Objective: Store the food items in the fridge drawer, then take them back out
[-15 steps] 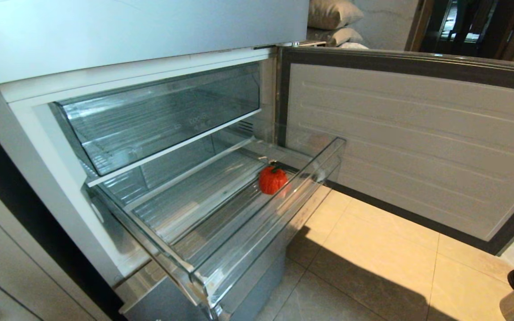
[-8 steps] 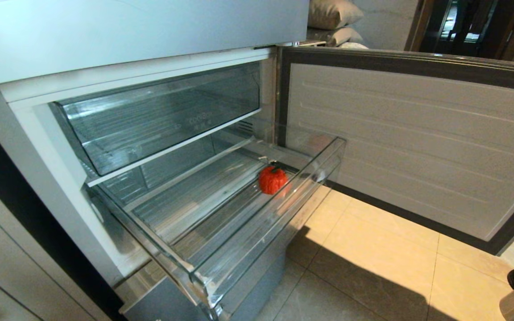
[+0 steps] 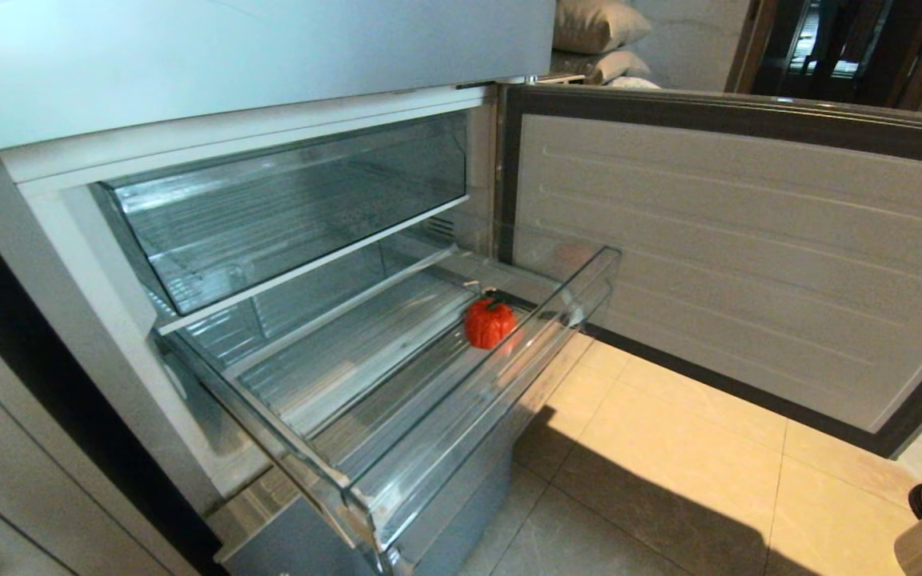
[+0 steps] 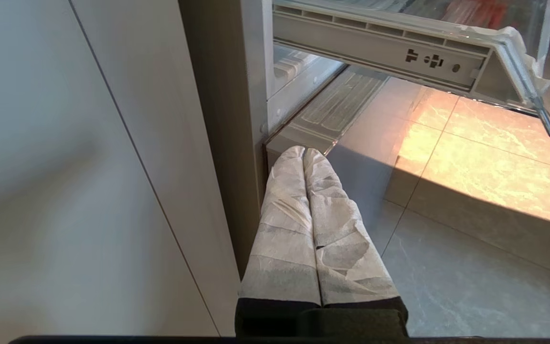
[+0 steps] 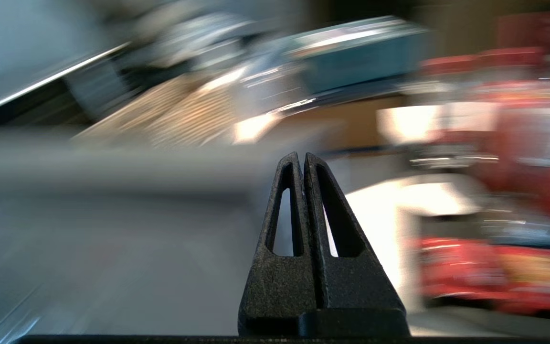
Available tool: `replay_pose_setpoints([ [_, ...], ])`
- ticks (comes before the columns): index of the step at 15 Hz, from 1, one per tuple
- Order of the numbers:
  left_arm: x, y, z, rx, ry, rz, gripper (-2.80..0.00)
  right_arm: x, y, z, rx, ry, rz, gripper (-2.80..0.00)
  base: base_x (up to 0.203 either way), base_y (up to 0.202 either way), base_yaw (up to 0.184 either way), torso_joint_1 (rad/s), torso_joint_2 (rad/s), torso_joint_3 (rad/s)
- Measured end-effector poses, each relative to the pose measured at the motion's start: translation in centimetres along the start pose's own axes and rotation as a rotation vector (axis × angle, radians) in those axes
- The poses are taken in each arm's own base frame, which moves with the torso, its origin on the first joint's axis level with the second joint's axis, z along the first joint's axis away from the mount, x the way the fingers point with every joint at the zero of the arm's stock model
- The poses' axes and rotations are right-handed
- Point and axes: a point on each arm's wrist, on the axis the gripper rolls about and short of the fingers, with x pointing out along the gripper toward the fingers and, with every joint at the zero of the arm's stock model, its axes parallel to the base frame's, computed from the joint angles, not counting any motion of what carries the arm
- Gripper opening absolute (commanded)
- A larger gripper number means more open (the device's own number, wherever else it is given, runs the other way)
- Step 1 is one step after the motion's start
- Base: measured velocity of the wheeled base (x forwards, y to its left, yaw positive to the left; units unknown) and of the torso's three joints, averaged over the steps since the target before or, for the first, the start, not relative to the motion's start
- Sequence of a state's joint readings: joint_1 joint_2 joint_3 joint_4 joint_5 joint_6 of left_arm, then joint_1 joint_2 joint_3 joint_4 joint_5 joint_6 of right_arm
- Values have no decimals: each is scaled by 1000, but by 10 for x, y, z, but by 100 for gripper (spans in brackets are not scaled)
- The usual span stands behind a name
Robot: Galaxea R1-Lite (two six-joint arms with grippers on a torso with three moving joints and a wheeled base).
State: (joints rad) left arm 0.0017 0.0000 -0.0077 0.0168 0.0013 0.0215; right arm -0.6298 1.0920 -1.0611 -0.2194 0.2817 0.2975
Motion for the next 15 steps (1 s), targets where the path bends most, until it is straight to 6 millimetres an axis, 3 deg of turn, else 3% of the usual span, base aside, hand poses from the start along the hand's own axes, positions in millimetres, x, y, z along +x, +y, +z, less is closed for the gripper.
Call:
replay_pose_setpoints([
  [2, 0, 0, 0, 0, 0, 0, -280, -35, 29, -29, -45, 84, 199, -280, 0, 0, 0, 0, 0, 0],
  [3, 0, 0, 0, 0, 0, 0, -280, -57, 33, -50, -85, 141, 274, -280, 0, 0, 0, 0, 0, 0],
  [8, 0, 0, 0, 0, 0, 0, -280, -145, 6, -148, -219, 305, 412, -280, 0, 0, 0, 0, 0, 0],
  [12, 0, 0, 0, 0, 0, -1, -280, -173, -17, -220, -277, 369, 340, -280, 0, 0, 0, 0, 0, 0],
  [15, 0, 0, 0, 0, 0, 0, -280, -181, -25, -240, -311, 406, 346, -280, 0, 0, 0, 0, 0, 0],
])
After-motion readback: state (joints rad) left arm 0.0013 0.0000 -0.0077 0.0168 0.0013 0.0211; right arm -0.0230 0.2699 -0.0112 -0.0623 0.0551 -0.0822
